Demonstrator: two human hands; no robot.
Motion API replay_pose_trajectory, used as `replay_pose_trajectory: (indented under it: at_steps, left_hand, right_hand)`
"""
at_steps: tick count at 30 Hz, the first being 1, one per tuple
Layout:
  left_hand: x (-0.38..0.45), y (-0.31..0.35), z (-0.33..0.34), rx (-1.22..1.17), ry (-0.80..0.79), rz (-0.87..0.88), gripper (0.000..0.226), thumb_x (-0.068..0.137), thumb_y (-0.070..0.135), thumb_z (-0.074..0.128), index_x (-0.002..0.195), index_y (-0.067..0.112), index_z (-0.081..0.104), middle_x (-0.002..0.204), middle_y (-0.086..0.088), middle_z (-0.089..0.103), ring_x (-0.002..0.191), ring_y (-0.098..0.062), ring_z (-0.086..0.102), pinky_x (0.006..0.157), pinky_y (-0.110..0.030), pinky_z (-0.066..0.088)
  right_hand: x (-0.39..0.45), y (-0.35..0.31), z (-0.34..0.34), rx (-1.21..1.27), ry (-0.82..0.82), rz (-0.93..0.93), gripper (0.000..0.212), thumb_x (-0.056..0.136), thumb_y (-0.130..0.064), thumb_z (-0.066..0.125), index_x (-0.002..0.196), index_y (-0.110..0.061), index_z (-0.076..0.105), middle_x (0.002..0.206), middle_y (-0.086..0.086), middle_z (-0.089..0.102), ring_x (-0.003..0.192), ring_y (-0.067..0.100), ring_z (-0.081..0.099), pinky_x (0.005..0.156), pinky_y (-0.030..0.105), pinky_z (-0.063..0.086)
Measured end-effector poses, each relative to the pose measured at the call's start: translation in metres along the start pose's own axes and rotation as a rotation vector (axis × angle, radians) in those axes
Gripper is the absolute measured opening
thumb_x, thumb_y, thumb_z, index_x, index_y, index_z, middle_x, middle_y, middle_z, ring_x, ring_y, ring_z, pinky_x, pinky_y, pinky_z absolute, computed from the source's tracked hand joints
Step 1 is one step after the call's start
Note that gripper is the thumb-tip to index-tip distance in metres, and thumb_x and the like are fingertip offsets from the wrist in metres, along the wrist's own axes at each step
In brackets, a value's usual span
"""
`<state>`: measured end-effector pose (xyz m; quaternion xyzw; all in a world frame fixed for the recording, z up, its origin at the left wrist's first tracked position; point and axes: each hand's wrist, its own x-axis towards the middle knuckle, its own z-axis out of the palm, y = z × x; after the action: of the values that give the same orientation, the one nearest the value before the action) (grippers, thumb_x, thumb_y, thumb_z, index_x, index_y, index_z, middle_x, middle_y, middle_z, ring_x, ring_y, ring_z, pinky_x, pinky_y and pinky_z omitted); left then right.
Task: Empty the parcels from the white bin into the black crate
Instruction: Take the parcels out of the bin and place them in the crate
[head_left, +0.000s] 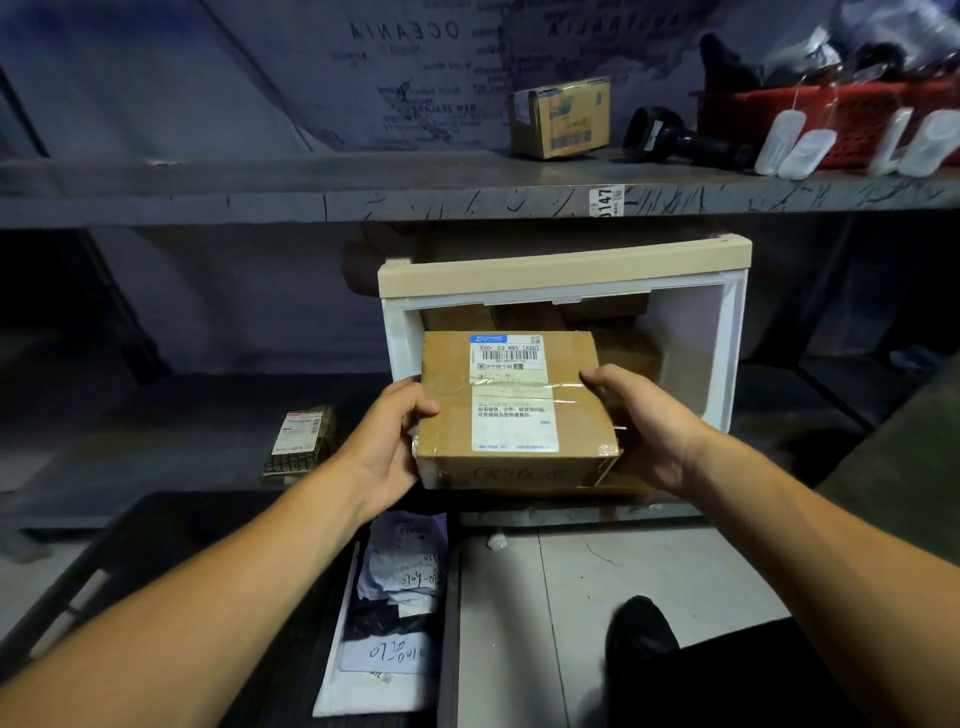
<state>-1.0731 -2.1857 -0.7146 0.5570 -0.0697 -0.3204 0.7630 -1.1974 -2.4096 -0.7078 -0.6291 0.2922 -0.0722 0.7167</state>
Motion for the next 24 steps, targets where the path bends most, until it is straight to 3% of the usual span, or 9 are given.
replay_pose_trajectory:
  at_steps: [4, 7, 14, 20, 22, 24]
  left_hand:
    - [-0.002, -0.003, -0.006, 0.02, 0.027, -0.007, 0.047, 0.09, 0.004, 0.048, 0.137, 0.005, 0.054, 0.129, -0.019, 0.066, 0.125, -0.037, 0.06, 0.104, -0.05, 0.048]
    - [-0.008, -0.004, -0.013, 0.062, 0.065, 0.022, 0.031, 0.101, 0.02, 0.053, 0.129, 0.011, 0.063, 0.119, -0.012, 0.073, 0.114, -0.03, 0.068, 0.101, -0.045, 0.052]
    - [-0.035, 0.0, -0.048, 0.171, 0.202, 0.085, 0.018, 0.102, 0.023, 0.057, 0.11, 0.014, 0.071, 0.106, -0.006, 0.078, 0.102, -0.023, 0.073, 0.096, -0.04, 0.054]
    - [-0.047, 0.007, -0.09, 0.214, 0.33, 0.111, 0.018, 0.101, 0.02, 0.058, 0.113, 0.013, 0.071, 0.106, -0.008, 0.077, 0.098, -0.021, 0.073, 0.079, -0.031, 0.058]
    - [-0.048, 0.005, -0.107, 0.258, 0.356, 0.09, 0.017, 0.102, 0.021, 0.058, 0.111, 0.015, 0.071, 0.102, -0.006, 0.078, 0.094, -0.019, 0.074, 0.074, -0.029, 0.058]
    - [-0.046, 0.001, -0.128, 0.277, 0.378, 0.066, 0.017, 0.102, 0.021, 0.058, 0.111, 0.016, 0.071, 0.099, -0.004, 0.078, 0.092, -0.019, 0.075, 0.076, -0.029, 0.058]
  right_hand:
    - [-0.005, 0.0, 0.012, -0.007, 0.017, -0.024, 0.036, 0.096, -0.047, 0.062, 0.121, -0.021, 0.066, 0.116, 0.009, 0.071, 0.113, 0.031, 0.065, 0.105, 0.052, 0.05]
    - [-0.01, 0.002, 0.024, -0.049, 0.013, -0.068, 0.033, 0.096, -0.045, 0.064, 0.119, -0.022, 0.07, 0.112, 0.004, 0.074, 0.11, 0.028, 0.067, 0.106, 0.05, 0.048]
    - [-0.018, 0.005, 0.064, -0.168, 0.012, -0.116, 0.03, 0.092, -0.034, 0.073, 0.118, -0.019, 0.071, 0.114, 0.004, 0.071, 0.11, 0.027, 0.065, 0.104, 0.054, 0.049]
    - [-0.014, 0.013, 0.112, -0.176, -0.047, -0.082, 0.024, 0.096, -0.025, 0.066, 0.118, -0.015, 0.068, 0.11, 0.004, 0.07, 0.105, 0.025, 0.065, 0.107, 0.052, 0.046]
    - [-0.011, 0.024, 0.13, -0.194, -0.086, -0.028, 0.009, 0.098, -0.021, 0.062, 0.104, -0.018, 0.067, 0.107, 0.005, 0.069, 0.101, 0.025, 0.065, 0.098, 0.046, 0.051]
    - [-0.005, 0.037, 0.147, -0.204, -0.099, 0.013, 0.007, 0.098, -0.017, 0.061, 0.1, -0.016, 0.068, 0.106, 0.01, 0.07, 0.099, 0.028, 0.066, 0.087, 0.042, 0.056]
